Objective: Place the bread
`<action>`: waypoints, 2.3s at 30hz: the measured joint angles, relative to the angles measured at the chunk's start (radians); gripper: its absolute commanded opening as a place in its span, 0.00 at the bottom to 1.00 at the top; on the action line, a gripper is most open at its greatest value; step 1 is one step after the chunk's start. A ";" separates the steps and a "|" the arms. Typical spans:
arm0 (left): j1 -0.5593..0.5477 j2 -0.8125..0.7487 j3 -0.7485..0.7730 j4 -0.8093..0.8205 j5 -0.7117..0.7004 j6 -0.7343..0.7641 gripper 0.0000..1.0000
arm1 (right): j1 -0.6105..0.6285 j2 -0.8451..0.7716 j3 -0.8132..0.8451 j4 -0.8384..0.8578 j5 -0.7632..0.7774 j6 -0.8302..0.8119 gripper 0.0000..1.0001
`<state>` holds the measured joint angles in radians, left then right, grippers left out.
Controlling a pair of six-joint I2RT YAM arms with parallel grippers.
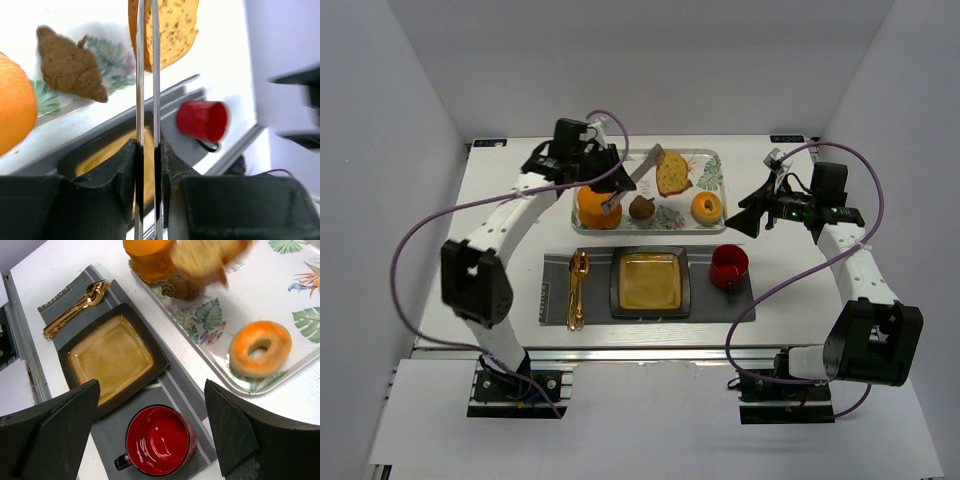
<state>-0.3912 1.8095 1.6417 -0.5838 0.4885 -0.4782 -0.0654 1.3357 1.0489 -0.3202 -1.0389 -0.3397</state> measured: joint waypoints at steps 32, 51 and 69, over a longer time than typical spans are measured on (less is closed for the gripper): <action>0.018 -0.586 -0.707 -0.120 0.087 0.096 0.55 | 0.000 0.025 0.002 -0.047 -0.038 -0.028 0.89; -0.099 -0.249 -0.239 -0.145 -0.280 0.306 0.56 | 0.000 0.031 0.002 -0.047 -0.038 -0.030 0.89; -0.266 -0.175 -0.193 -0.221 -0.553 0.437 0.57 | 0.000 0.045 0.002 -0.047 -0.040 -0.027 0.89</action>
<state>-0.6567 1.6344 1.4483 -0.8047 -0.0647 -0.0410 -0.0654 1.3811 1.0512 -0.3672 -1.0786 -0.3668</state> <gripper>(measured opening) 0.572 0.895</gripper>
